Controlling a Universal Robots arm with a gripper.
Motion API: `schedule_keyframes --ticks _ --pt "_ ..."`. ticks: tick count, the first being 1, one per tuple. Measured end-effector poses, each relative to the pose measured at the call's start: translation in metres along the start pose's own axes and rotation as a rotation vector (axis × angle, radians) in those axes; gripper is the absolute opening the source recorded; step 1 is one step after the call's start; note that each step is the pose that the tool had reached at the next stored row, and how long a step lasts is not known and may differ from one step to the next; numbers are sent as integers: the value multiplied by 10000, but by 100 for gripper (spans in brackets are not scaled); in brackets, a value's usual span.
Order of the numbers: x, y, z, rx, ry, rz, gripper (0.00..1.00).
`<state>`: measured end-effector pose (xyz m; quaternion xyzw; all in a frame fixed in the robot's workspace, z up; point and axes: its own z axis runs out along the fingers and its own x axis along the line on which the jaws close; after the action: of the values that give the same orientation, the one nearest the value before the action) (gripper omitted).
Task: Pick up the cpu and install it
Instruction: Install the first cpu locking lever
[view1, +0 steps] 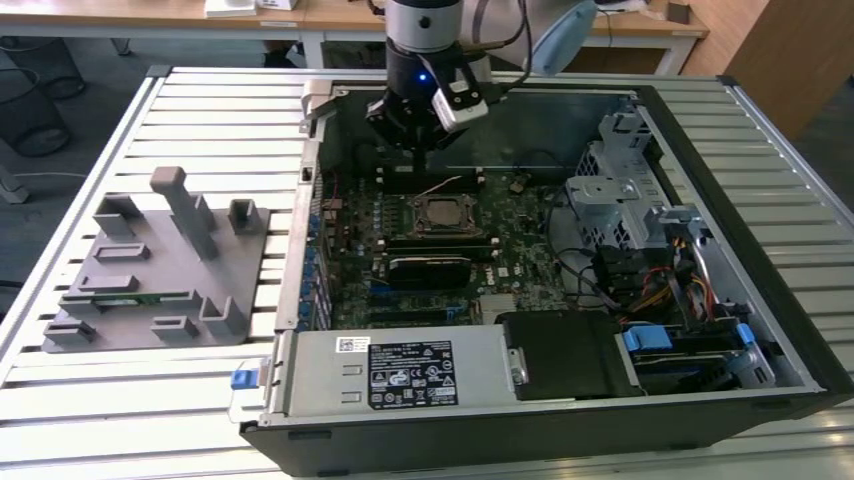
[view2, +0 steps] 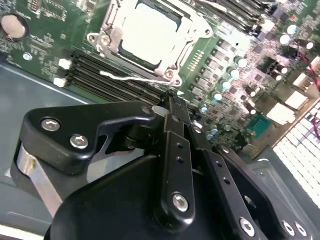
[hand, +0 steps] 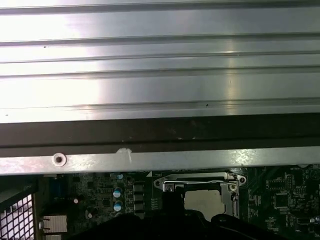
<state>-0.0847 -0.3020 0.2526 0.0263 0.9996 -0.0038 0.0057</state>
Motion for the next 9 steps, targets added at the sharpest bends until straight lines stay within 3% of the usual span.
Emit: schedule_keyframes --ticks 2,3,4,7,9 --pt "-10 0 2 -17 2 2 11" --pt "-11 0 3 -77 5 2 11" --pt "-11 0 6 -172 10 4 11" --pt "-12 -20 10 -659 35 9 11" --pt "-14 -38 12 -704 37 8 11"
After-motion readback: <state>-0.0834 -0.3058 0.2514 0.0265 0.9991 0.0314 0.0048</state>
